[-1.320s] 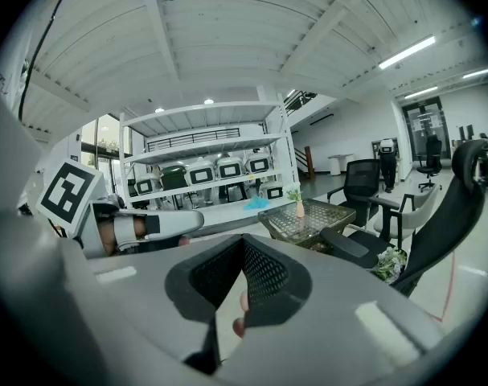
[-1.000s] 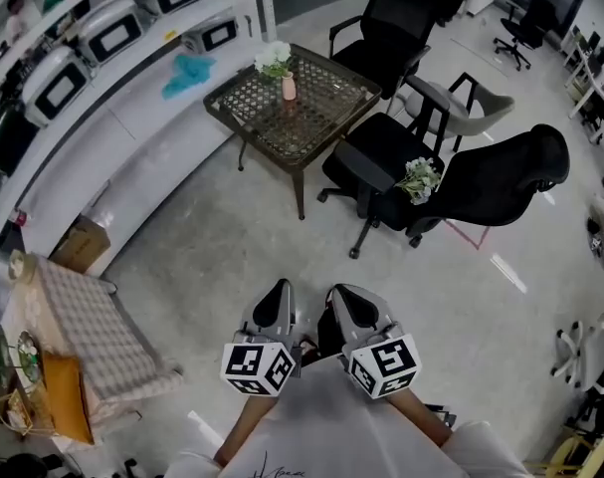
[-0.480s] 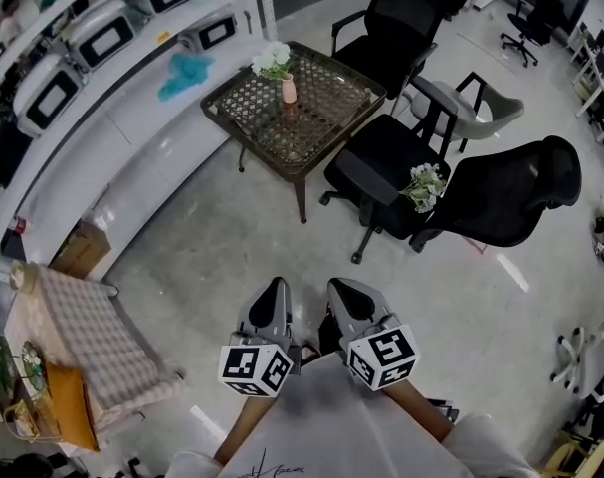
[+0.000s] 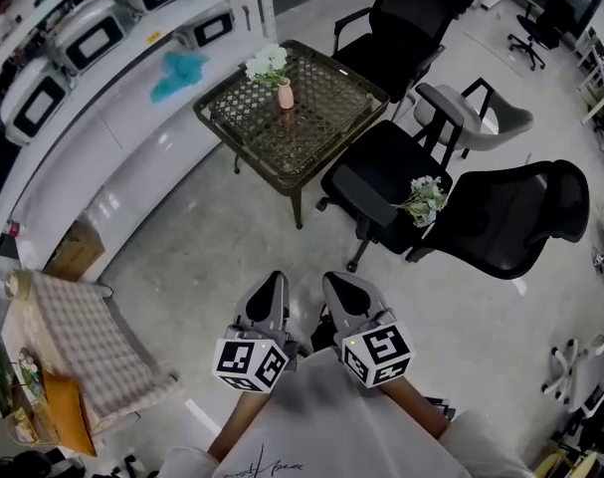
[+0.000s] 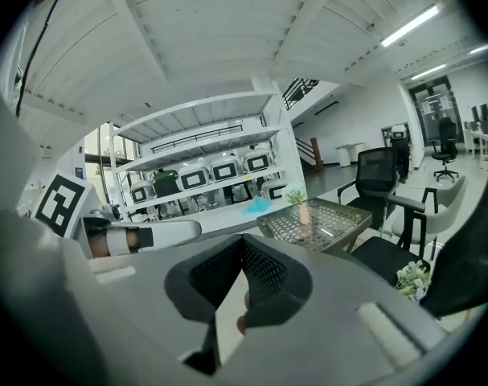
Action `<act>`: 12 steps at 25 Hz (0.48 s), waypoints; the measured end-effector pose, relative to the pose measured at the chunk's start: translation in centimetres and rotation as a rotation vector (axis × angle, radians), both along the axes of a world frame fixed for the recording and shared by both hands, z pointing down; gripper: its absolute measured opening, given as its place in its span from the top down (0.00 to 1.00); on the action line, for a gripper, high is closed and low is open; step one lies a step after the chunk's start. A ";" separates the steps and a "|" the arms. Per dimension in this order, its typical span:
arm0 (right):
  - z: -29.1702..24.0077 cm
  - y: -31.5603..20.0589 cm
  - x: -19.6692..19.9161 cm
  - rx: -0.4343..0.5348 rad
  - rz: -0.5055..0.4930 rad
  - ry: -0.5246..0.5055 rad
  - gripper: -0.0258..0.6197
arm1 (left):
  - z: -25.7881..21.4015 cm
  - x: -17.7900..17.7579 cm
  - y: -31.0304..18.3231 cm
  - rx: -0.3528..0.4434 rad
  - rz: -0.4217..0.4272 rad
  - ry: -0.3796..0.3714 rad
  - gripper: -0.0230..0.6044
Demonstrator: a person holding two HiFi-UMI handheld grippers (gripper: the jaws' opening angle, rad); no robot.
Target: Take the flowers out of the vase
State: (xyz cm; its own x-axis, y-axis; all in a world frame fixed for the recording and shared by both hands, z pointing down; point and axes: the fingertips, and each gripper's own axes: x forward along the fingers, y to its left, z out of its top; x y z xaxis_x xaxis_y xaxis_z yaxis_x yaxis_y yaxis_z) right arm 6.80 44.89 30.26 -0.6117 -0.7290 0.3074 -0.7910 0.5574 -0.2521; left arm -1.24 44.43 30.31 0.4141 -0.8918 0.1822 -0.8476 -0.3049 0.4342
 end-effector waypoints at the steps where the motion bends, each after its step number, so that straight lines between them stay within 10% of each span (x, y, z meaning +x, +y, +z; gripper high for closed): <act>1: 0.1 -0.7 0.4 -0.004 -0.001 -0.001 0.95 | 0.0 0.5 -0.7 -0.003 0.006 -0.001 0.96; 12: 0.6 -7.1 3.4 -0.010 -0.084 -0.011 0.95 | 0.4 4.5 -6.7 -0.019 -0.009 -0.017 0.96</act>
